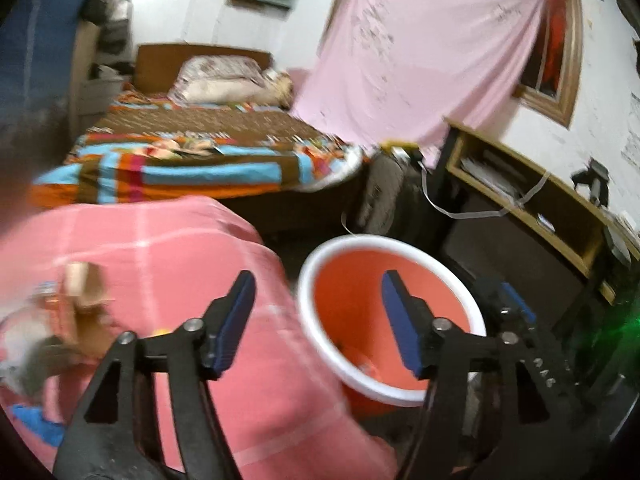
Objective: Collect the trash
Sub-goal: 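Move both tools back over the table trash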
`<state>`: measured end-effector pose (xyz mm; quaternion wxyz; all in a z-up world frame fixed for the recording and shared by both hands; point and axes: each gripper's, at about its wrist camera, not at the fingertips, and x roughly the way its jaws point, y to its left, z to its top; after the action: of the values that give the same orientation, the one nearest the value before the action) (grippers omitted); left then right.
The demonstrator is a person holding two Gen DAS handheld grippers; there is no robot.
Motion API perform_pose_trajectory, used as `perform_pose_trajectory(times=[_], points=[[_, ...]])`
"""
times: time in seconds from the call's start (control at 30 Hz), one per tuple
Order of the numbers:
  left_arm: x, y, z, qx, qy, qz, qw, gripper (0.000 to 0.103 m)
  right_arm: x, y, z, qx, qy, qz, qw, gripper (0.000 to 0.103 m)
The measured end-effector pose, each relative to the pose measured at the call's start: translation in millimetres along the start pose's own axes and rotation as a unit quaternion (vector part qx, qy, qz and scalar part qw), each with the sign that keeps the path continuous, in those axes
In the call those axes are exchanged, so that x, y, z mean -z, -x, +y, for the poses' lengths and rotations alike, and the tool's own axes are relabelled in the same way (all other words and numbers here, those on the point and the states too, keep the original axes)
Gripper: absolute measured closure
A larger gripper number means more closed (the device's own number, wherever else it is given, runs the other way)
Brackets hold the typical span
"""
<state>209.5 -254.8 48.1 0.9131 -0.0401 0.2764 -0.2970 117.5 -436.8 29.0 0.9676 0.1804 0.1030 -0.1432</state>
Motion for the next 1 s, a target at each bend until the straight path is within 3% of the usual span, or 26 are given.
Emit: perform_pose_trajectory(times=[0.03, 0.1, 0.23, 0.4, 0.83, 1.0], points=[[-0.8, 8.3, 5.1, -0.008, 0.004, -0.012, 0.9999, 0.045, -2.1, 3.1, 5.1, -0.005, 0.005, -0.009, 1.0, 0.043], [-2.2, 28.3, 18.1, -0.026, 0.012, -0.044, 0.9986, 0.037, -5.1, 12.2, 18.0, -0.019, 0.016, -0.033, 0.999, 0.025], [-4.9, 67.6, 43.5, -0.072, 0.021, -0.101, 0.992, 0.015, -10.4, 29.0, 49.6, -0.057, 0.043, -0.076, 0.995, 0.02], [-0.4, 109.9, 73.0, -0.127, 0.026, -0.158, 0.9788, 0.013, -11.8, 42.4, 86.4, -0.097, 0.069, -0.104, 0.987, 0.0], [37.0, 190.5, 147.1, -0.223, 0.019, -0.237, 0.9453, 0.013, 6.0, 73.5, 172.0, -0.184, 0.143, -0.17, 0.958, 0.0], [51.2, 196.9, 171.6, -0.227, 0.024, -0.235, 0.9449, 0.013, 20.7, 76.7, 191.4, -0.197, 0.181, -0.182, 0.946, 0.0]])
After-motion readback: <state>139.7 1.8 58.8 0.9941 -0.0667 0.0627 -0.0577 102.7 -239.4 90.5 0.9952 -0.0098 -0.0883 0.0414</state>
